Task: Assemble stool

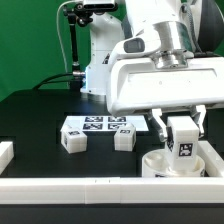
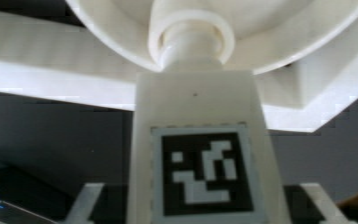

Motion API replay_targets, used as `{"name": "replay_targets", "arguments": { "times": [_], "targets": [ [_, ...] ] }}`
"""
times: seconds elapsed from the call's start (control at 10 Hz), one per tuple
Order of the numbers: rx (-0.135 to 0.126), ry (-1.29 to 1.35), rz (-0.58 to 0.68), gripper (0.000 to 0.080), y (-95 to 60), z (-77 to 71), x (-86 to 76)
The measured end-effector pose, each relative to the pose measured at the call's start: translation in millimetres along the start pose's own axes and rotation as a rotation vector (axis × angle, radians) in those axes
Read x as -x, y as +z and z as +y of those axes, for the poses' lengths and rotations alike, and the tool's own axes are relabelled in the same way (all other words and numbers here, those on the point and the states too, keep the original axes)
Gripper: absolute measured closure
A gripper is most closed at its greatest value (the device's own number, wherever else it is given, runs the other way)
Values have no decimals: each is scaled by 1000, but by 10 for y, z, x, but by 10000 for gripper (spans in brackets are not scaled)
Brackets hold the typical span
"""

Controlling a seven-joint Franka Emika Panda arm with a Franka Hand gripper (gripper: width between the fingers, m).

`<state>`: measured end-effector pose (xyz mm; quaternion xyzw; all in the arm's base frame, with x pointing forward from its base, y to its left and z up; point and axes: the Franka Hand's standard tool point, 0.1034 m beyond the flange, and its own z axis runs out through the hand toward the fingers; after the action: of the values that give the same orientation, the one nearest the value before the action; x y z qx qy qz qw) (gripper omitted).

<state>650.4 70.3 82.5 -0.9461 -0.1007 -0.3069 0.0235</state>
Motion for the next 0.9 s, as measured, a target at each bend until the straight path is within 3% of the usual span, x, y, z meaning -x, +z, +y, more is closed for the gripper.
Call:
{"name": "replay_targets", "arguments": {
  "times": [0.2,0.6,0.9],
  "targets": [
    [0,0,0,221,1,0,1],
    [-16,6,-21,153,-29,-94,-30],
    [-38,25,-92,151,-138,10,-137]
  ]
}}
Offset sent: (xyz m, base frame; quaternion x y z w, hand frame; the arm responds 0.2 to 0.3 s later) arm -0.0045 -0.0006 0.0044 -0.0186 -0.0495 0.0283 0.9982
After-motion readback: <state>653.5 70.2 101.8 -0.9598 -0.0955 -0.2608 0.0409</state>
